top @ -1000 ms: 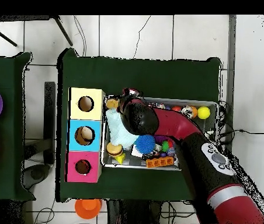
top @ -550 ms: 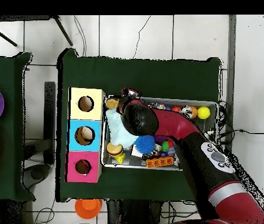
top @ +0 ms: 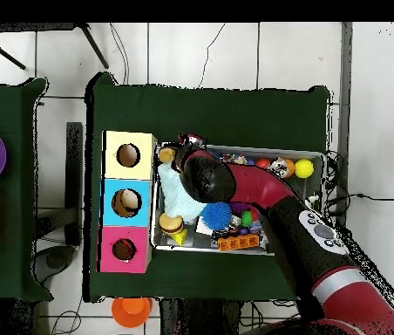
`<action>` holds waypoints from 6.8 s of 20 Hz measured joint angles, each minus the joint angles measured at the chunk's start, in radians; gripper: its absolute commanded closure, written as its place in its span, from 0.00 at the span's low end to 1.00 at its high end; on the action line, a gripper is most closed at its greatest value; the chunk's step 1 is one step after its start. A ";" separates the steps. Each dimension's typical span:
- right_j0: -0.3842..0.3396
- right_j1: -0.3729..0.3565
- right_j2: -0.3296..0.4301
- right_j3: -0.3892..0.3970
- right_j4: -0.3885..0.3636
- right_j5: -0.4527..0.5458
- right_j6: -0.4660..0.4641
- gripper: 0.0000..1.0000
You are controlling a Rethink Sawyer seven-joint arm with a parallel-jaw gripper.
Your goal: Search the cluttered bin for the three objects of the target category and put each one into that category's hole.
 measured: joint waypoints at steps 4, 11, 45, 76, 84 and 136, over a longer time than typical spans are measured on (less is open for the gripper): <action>0.011 0.016 -0.005 -0.001 -0.015 0.000 0.000 0.00; 0.070 0.040 -0.034 -0.005 -0.034 0.000 0.000 0.00; 0.197 0.051 -0.189 -0.083 -0.035 0.000 0.000 1.00; -0.031 -0.226 -0.029 0.141 0.030 0.041 0.000 1.00; -0.079 -0.286 0.046 0.243 0.100 0.167 0.000 1.00; -0.203 -0.385 0.202 0.353 0.021 0.296 0.000 1.00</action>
